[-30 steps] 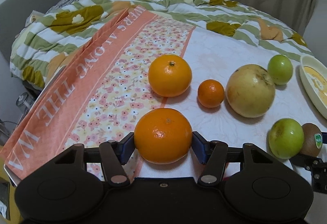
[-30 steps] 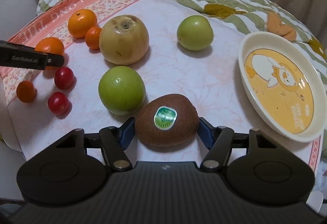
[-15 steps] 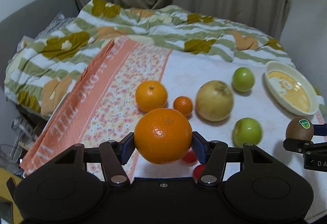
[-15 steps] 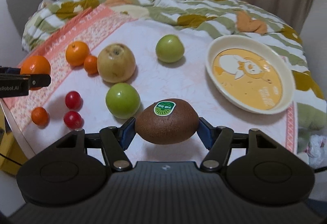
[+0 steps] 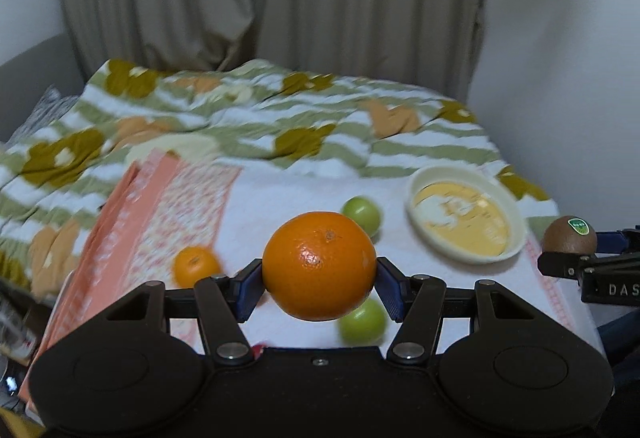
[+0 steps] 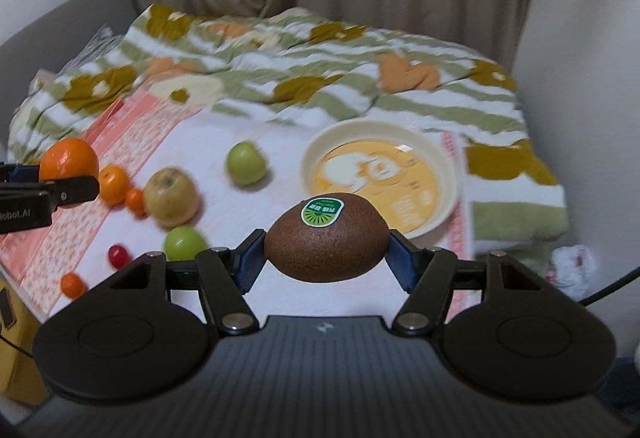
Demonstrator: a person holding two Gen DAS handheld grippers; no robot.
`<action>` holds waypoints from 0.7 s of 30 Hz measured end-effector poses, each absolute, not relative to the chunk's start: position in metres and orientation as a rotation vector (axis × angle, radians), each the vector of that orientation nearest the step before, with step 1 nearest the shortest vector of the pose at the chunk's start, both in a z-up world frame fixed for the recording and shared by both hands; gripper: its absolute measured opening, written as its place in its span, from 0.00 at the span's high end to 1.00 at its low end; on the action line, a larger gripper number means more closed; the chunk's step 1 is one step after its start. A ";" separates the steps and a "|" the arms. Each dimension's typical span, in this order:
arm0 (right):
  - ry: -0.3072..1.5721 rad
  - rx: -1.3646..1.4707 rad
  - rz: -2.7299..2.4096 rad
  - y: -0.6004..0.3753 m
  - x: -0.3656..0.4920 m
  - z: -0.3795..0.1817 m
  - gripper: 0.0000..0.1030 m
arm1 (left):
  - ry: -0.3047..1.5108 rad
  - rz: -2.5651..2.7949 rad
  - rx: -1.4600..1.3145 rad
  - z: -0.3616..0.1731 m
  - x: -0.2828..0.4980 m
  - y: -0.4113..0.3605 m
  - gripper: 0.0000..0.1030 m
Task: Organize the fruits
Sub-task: 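Carry the orange and kiwi to the cream bowl and release both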
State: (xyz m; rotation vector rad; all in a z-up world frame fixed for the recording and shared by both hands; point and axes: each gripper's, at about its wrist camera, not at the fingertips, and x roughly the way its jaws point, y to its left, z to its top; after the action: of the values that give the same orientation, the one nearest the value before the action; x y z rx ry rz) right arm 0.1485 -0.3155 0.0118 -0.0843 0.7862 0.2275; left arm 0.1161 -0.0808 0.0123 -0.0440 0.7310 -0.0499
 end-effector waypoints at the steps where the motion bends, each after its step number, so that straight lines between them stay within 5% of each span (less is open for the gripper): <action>1: 0.780 -0.080 0.221 -0.322 0.153 0.016 0.23 | 0.727 -0.063 -0.043 0.015 0.121 -0.087 0.39; 21: 0.782 -0.047 0.223 -0.411 0.297 0.002 0.23 | 0.768 -0.186 0.027 -0.011 0.292 -0.209 0.39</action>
State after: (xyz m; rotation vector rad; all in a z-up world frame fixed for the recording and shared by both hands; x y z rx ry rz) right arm 0.2968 -0.4115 0.0019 -0.0474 0.7819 0.2227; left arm 0.2918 -0.2094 -0.0105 0.0269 0.7679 -0.1863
